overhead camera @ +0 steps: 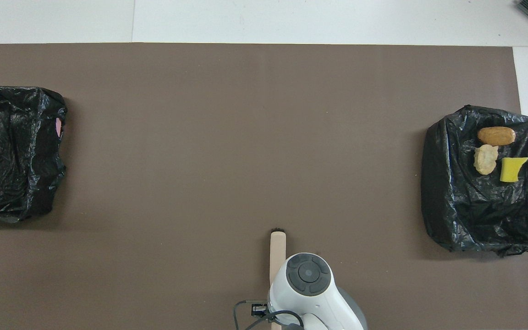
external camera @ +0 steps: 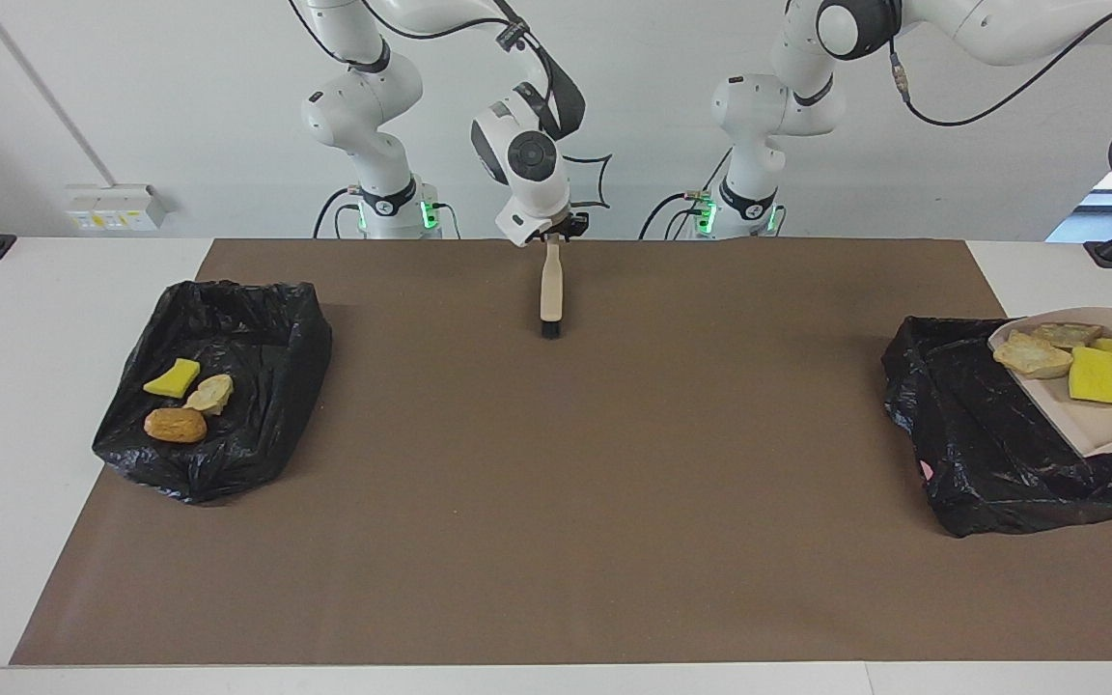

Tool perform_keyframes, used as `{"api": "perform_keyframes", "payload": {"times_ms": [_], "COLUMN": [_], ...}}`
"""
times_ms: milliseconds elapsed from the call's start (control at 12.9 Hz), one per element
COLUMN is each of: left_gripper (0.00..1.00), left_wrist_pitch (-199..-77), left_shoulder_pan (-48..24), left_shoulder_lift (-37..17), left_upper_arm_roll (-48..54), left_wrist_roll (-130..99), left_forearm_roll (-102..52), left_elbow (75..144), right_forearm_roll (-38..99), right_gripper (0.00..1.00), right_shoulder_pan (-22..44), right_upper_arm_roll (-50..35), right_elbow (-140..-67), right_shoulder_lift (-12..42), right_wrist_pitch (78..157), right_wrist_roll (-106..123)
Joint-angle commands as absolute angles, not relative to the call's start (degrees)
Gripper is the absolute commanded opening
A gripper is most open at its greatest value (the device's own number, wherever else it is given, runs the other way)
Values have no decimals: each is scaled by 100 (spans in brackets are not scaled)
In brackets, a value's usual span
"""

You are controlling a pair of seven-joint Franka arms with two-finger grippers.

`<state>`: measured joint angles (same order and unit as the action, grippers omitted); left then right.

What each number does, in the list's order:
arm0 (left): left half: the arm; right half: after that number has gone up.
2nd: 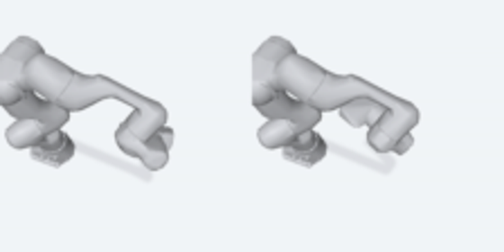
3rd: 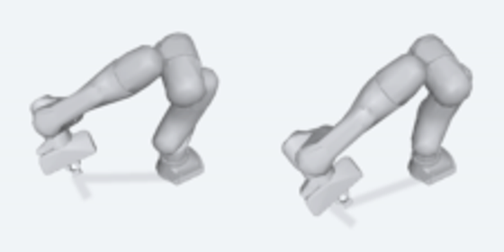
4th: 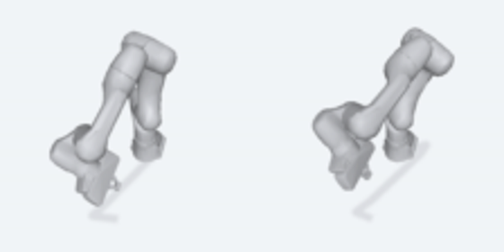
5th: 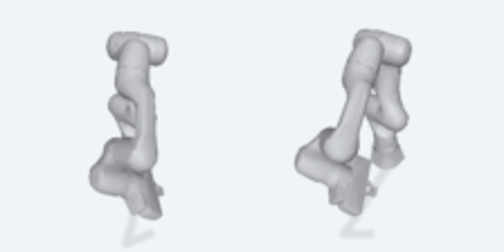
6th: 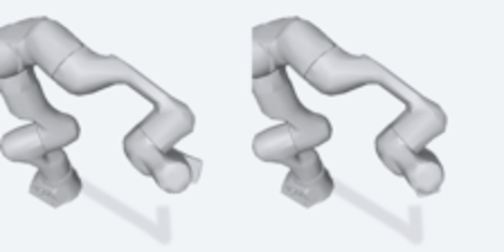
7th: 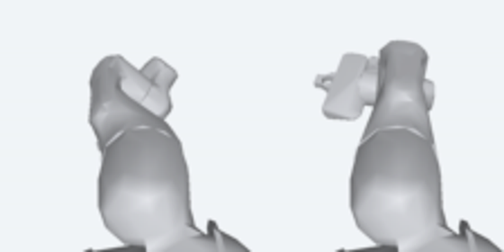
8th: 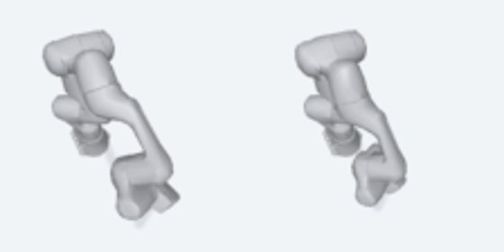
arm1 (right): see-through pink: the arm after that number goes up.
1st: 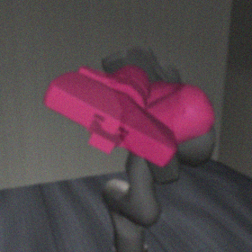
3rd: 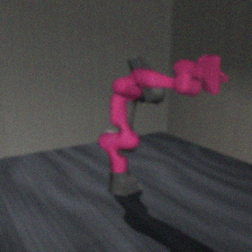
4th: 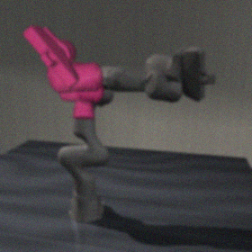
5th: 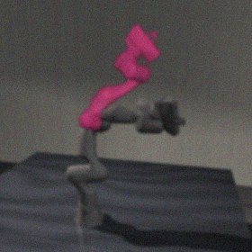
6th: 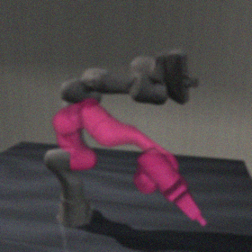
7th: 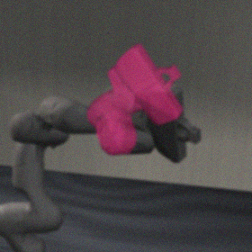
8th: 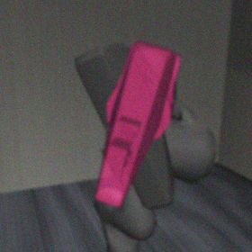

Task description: Sweep and dump trash in bin

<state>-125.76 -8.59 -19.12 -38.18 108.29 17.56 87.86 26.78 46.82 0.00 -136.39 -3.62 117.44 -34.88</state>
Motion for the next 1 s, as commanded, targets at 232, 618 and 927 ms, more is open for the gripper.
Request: {"api": "perform_keyframes", "payload": {"times_ms": [232, 618, 927], "left_gripper": [0, 0, 0], "left_wrist_pitch": [-13139, -12894, -12360], "left_shoulder_pan": [-756, -817, -835], "left_shoulder_lift": [-1995, -1908, -1557], "left_upper_arm_roll": [-3691, -3560, -3289], "left_wrist_roll": [10136, 9590, 9256], "left_forearm_roll": [3013, 4276, 5103], "left_elbow": [8982, 8982, 9184], "right_forearm_roll": [1620, 598, -97], "right_gripper": [100, 100, 100], "right_shoulder_pan": [3984, 2368, 1576], "right_upper_arm_roll": [26, 26, 35], "right_elbow": [-12912, -11948, -11242], "right_shoulder_lift": [-343, 95, 211], "right_wrist_pitch": [11768, 11585, 11146], "right_wrist_roll": [-3271, -1759, -1434]}}
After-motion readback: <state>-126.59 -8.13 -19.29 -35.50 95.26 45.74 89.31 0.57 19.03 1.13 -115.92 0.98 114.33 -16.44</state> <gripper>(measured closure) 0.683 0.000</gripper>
